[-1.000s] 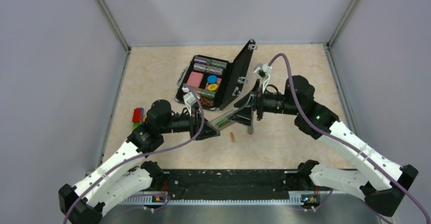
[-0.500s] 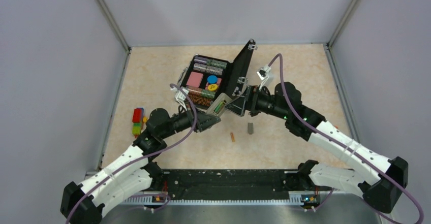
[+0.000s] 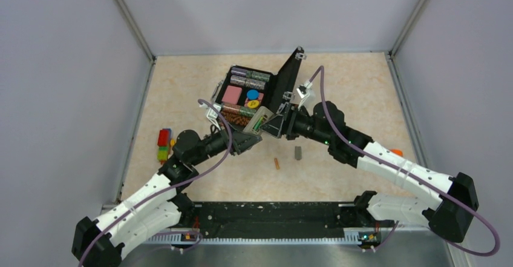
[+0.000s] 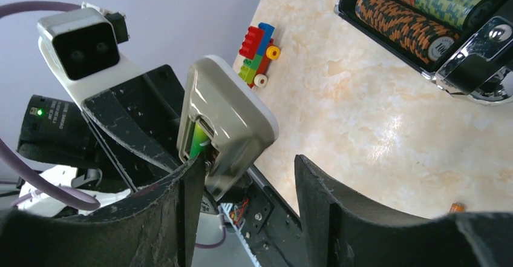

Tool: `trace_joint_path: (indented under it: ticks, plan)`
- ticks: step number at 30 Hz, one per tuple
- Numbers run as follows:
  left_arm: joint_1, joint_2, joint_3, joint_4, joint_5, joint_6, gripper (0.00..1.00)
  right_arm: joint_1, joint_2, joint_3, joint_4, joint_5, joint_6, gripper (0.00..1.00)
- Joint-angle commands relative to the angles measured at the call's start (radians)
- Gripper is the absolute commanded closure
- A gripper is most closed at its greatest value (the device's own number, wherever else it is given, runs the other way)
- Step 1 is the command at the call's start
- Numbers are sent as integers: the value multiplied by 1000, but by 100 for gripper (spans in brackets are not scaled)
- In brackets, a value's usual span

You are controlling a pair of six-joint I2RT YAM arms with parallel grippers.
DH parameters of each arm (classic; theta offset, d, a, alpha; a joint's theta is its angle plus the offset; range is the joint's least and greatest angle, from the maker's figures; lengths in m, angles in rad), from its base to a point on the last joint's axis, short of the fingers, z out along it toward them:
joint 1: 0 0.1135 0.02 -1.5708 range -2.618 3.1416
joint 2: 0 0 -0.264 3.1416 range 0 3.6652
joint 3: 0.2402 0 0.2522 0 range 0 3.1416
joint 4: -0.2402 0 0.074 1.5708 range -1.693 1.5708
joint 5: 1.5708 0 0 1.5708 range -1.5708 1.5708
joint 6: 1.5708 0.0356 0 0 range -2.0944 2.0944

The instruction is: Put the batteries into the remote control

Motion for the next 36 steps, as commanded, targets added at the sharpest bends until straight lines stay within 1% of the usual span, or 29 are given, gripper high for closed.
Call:
trace_joint_path:
  ticks: [1,7,16,22,26,31,34,36]
  plan:
    - [-3,-29,-6,66,1,4,100,9,-2,7,59,51,23,46]
    - [-3,-31,-14,68,16,0,100,14,26,9,77,50,38,49]
    - [-3,-29,-22,88,26,-16,100,37,74,9,121,15,42,51]
    - [-3,-15,-22,90,34,-24,100,45,93,-4,144,17,66,54]
    - [-3,-30,-23,63,5,-20,100,45,79,7,100,45,70,55]
    - [-3,-71,-25,-13,-93,-4,100,44,36,36,-45,85,76,55]
    - [-3,-98,-37,-37,-157,-5,100,43,-10,45,-115,108,78,53]
    - [-3,-114,-52,-39,-178,-6,100,43,-44,53,-149,123,77,49]
